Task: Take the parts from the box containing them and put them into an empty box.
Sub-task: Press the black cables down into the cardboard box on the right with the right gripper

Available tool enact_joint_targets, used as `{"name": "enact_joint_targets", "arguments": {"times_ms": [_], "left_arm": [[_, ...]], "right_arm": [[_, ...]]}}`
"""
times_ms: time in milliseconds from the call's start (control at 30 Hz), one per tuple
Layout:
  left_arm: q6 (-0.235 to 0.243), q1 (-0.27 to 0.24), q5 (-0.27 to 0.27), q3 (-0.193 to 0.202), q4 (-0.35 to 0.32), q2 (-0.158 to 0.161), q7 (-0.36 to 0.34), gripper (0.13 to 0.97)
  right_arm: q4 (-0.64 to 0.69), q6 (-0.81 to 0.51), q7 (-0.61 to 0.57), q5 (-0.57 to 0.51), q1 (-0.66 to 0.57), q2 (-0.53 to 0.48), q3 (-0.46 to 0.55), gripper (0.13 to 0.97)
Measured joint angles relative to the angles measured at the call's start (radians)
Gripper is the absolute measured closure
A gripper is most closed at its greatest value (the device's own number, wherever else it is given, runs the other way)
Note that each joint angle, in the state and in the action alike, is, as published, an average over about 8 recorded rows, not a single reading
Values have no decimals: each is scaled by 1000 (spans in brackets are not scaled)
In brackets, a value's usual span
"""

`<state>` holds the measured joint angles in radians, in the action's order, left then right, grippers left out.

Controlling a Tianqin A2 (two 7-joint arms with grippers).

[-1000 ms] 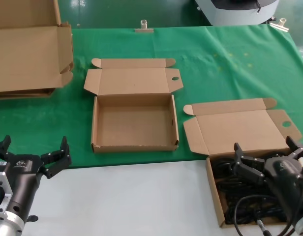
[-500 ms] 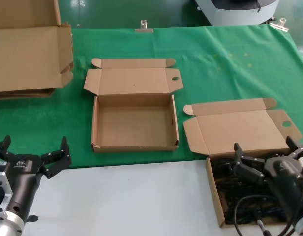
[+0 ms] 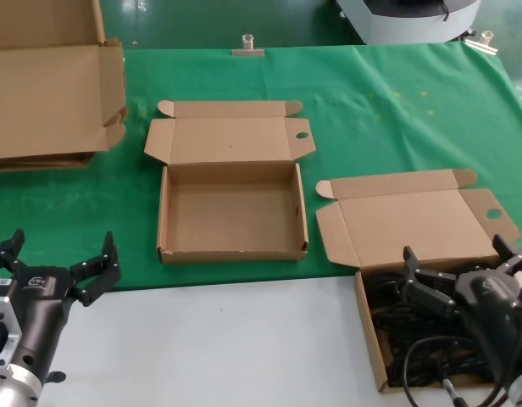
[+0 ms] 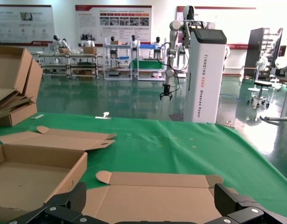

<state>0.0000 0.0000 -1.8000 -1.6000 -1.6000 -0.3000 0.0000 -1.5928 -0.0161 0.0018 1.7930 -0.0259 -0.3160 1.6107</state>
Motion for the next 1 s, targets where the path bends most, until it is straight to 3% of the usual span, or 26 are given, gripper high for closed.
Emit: {"name": "enact_joint_targets", "arguments": {"times_ms": [200, 333, 567, 1000], "left_arm": [[0, 0, 0, 0, 0, 0, 0, 288], [0, 0, 0, 0, 0, 0, 0, 288], [0, 0, 0, 0, 0, 0, 0, 441], [0, 0, 0, 0, 0, 0, 0, 710]], "right_arm": [[1, 20, -2, 2, -10, -6, 12, 129], [-3, 37, -5, 4, -10, -16, 22, 129], [-52, 78, -18, 39, 4, -70, 56, 129], [-229, 299, -109, 438, -40, -435, 286, 129]]}}
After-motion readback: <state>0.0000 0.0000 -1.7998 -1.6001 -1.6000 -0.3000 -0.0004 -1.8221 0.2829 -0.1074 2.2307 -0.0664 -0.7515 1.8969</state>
